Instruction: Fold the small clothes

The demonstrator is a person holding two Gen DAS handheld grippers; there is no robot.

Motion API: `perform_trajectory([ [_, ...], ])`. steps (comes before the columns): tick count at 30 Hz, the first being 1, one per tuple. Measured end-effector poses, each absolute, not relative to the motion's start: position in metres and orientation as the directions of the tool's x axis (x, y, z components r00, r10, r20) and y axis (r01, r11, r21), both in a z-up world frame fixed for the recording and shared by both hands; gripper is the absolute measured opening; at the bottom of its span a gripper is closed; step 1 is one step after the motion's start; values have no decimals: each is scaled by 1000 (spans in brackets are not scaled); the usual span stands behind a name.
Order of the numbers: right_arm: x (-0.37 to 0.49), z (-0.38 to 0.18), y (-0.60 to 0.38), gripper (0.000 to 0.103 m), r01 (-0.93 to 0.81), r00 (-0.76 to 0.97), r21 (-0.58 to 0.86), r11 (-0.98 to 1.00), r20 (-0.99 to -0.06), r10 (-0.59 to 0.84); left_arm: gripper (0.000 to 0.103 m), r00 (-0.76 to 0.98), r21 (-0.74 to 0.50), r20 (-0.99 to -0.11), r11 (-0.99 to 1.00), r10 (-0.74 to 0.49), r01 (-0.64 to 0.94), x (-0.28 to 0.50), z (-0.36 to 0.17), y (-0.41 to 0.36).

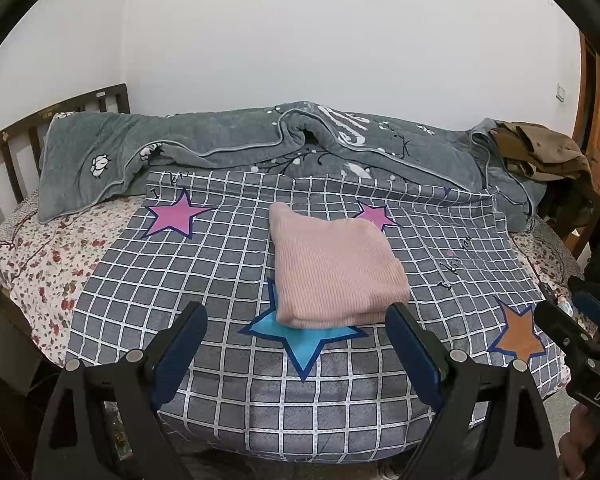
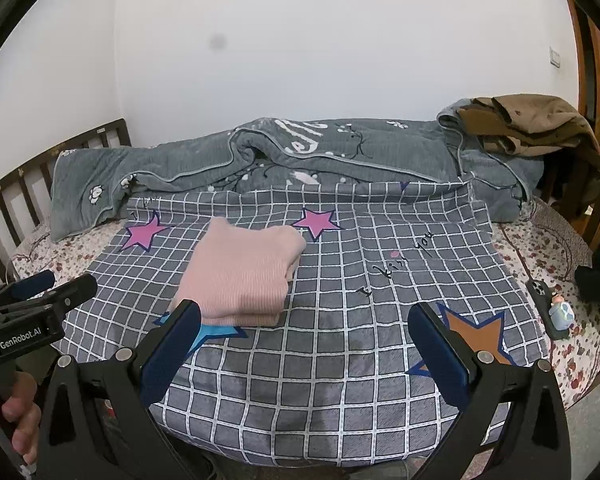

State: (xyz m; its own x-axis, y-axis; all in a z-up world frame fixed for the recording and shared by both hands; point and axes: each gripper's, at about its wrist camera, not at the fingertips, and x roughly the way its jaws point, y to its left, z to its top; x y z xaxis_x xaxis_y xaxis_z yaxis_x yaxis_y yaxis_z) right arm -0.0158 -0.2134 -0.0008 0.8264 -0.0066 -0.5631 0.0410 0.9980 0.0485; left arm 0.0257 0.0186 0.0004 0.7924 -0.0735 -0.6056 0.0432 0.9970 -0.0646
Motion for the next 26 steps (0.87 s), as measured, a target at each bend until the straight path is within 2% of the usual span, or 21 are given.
perform_trajectory([
  [26,-17,3,-209,102,38,827,52,998,-563,-2,91,799,-67,-597,997,-70,38,23,10,17],
])
